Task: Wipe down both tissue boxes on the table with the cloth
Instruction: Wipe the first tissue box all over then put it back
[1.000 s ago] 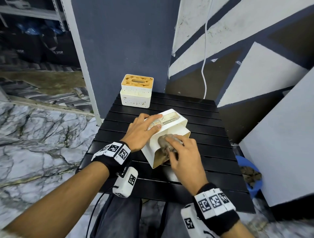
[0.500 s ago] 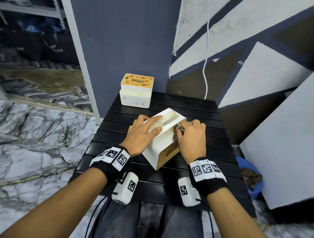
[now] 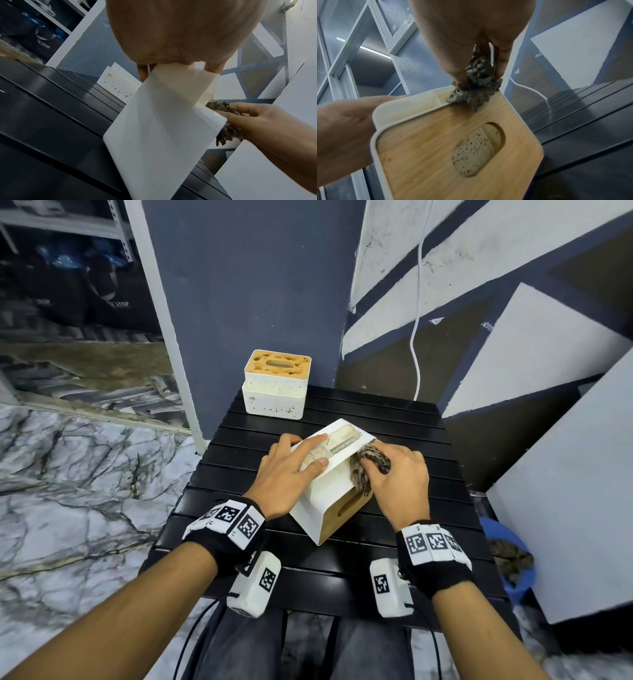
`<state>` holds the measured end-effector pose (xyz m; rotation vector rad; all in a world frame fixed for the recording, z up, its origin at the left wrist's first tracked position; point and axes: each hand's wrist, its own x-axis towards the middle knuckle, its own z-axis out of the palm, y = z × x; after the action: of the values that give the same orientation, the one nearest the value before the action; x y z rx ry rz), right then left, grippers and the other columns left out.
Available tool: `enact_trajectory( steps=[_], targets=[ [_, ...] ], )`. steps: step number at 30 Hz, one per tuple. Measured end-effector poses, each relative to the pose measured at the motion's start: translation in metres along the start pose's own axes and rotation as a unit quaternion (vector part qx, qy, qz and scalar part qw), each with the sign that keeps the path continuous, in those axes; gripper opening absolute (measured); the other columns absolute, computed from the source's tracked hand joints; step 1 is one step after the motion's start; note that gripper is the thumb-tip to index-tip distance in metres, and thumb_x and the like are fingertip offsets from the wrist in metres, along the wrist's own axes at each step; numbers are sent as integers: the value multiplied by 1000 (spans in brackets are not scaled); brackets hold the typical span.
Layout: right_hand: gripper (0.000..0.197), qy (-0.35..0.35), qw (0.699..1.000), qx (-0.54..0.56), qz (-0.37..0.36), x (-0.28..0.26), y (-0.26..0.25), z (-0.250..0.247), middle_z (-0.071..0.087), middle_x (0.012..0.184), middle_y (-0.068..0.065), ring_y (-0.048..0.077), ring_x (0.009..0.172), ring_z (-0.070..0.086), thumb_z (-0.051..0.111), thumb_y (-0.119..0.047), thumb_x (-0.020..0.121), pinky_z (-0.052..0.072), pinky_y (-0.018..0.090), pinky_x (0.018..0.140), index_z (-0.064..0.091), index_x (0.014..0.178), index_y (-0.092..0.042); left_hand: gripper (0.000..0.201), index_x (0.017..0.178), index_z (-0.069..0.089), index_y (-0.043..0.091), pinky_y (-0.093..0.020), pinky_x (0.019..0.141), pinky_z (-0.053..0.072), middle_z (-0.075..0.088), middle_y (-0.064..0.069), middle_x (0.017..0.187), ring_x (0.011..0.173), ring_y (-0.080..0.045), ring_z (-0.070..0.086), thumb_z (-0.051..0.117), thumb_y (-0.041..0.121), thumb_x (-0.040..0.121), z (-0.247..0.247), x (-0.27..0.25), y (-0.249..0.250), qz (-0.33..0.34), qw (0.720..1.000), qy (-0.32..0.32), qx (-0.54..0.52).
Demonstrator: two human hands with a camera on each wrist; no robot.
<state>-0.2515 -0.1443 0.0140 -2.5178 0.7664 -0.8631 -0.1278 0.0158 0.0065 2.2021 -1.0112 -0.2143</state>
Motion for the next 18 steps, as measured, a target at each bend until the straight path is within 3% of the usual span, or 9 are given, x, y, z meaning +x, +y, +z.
enact_trajectory(
  steps=[4,9,14,18],
  targets=[
    [26,-18,1000,9,-24,-4,-9,2,68,110,-6,13,92,41,66,-27,84,32,19,81,68,110,-22,50,149,35,40,-32,100,22,36,1,135,124,-19,34,38,51,100,2,1,-1,2,1000,2,1],
    [27,-59,997,-3,-46,-7,-12,-7,69,107,-5,20,98,49,66,-30,84,45,35,87,67,110,-23,48,148,35,42,-36,104,23,36,0,137,126,-20,34,37,51,101,-2,1,-2,2,1000,-8,7],
    [31,-31,999,-40,19,5,-5,-10,69,101,1,21,96,52,64,-30,85,47,35,81,65,115,-21,47,149,33,41,-36,107,21,35,1,141,129,-20,33,39,46,102,-3,-2,3,-5,1000,-11,8],
    [31,-50,997,-55,1,-4,-13,-10,68,104,-6,22,101,51,61,-41,81,46,39,85,64,108,-26,52,150,33,41,-37,107,22,35,2,140,130,-20,33,41,51,100,-3,-3,6,-12,1000,-7,15]
  ],
)
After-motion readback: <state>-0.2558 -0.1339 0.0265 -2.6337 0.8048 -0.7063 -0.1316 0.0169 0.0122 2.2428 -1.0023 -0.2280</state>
